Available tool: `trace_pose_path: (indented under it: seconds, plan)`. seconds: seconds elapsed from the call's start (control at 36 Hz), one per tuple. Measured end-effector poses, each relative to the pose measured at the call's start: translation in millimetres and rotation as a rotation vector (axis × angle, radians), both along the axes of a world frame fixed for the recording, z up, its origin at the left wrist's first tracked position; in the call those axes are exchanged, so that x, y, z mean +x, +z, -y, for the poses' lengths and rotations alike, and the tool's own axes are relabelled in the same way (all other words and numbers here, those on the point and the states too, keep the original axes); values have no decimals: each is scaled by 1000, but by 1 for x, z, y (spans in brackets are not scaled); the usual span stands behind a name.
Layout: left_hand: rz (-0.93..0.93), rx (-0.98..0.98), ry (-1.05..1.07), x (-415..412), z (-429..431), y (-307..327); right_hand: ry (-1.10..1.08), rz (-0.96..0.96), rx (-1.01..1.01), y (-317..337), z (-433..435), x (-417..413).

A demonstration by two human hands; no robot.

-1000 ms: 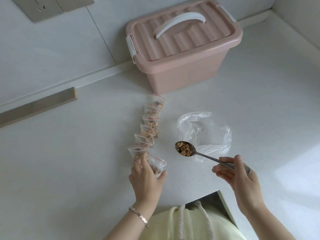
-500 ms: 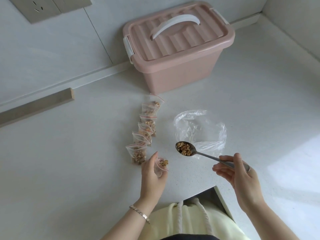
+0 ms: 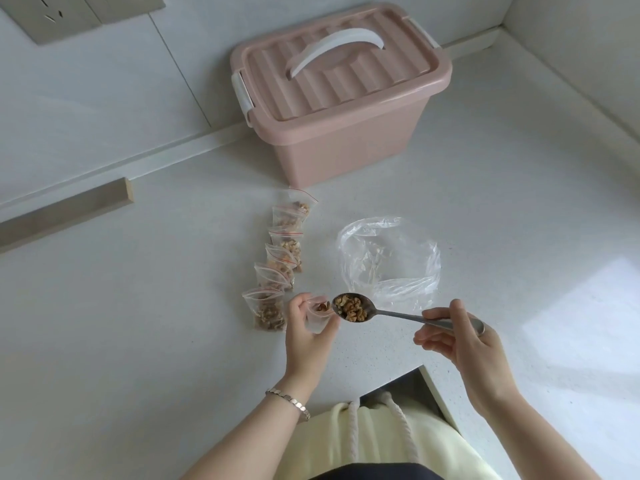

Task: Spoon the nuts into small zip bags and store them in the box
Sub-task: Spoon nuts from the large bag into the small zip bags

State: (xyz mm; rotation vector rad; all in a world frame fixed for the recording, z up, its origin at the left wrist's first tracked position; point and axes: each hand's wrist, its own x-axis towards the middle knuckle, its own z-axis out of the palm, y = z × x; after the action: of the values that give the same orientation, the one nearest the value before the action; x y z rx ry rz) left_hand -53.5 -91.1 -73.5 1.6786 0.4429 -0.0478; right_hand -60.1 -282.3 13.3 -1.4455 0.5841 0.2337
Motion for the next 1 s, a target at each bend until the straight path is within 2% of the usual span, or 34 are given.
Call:
trace_pose_path:
  seconds: [0.31,0.61,0.78,0.83,0.92,1.0]
  plan:
    - [108,281,-260,-2,-8,0,144,14,-137,13,-2,24]
    - [69,344,-398,1,-9,-5,408,98,-377,21,-8,45]
    - [-12,273,-381,2,-5,-5,755,304,-643,32,-27,39]
    - [19,262,-377,3,-3,-6,854,470,-779,32,-30,37]
    - [23,245,-327,4,-1,-7,873,760,-945,28,-30,36]
    - [-1,232,-291,5,0,-7,857,849,-985,28,-25,37]
